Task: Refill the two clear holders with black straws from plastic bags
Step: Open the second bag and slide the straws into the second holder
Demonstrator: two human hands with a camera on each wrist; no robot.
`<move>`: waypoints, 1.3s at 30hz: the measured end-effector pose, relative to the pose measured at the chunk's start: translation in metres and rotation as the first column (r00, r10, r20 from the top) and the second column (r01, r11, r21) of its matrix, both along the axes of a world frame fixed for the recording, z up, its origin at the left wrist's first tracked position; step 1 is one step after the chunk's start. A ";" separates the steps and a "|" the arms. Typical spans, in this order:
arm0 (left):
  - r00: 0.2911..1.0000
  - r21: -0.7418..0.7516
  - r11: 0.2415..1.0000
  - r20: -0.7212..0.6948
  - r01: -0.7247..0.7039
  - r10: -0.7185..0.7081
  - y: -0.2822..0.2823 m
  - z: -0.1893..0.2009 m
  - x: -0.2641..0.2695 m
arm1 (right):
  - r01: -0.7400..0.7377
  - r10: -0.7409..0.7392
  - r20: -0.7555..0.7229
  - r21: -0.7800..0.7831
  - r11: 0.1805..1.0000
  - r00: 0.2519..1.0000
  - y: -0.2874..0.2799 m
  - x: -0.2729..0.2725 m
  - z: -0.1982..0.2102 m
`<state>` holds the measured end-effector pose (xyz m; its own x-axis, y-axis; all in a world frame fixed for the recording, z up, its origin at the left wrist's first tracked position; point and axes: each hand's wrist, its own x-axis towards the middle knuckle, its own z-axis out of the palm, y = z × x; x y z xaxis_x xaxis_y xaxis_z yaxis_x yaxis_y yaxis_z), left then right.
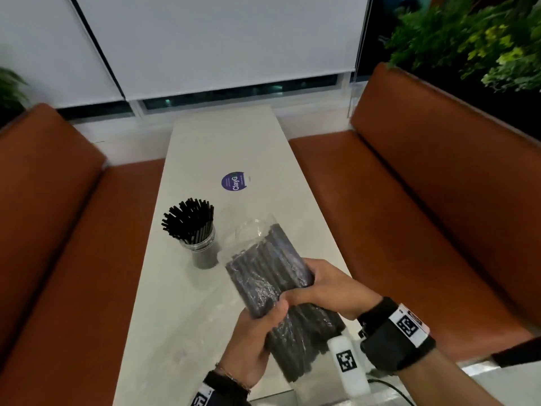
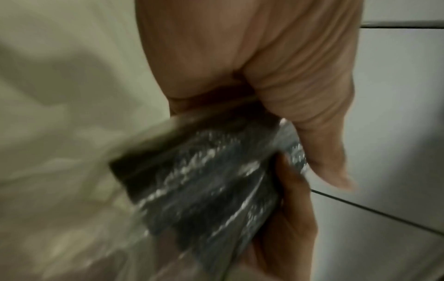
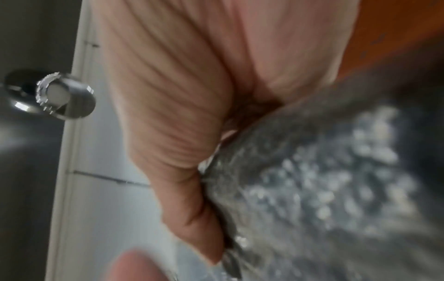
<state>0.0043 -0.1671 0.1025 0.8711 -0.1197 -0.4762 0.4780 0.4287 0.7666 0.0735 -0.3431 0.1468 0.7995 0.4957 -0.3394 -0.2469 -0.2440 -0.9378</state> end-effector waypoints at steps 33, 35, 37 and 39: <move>0.943 0.316 0.897 0.223 -0.309 0.246 0.020 0.016 -0.024 | 0.027 -0.019 -0.045 0.184 0.983 0.999 -0.032 -0.016 -0.024; 0.932 0.399 0.848 0.245 -0.348 0.267 0.032 0.017 -0.023 | 0.098 -0.092 -0.047 0.169 0.981 0.995 -0.043 -0.014 -0.030; 0.927 0.476 0.808 0.303 -0.348 0.221 0.042 0.018 -0.024 | 0.152 -0.146 -0.045 0.159 0.976 0.988 -0.049 -0.013 -0.033; 0.932 0.564 0.761 0.330 -0.321 0.149 0.046 0.015 -0.026 | 0.202 -0.201 -0.021 0.157 0.967 0.979 -0.053 -0.012 -0.035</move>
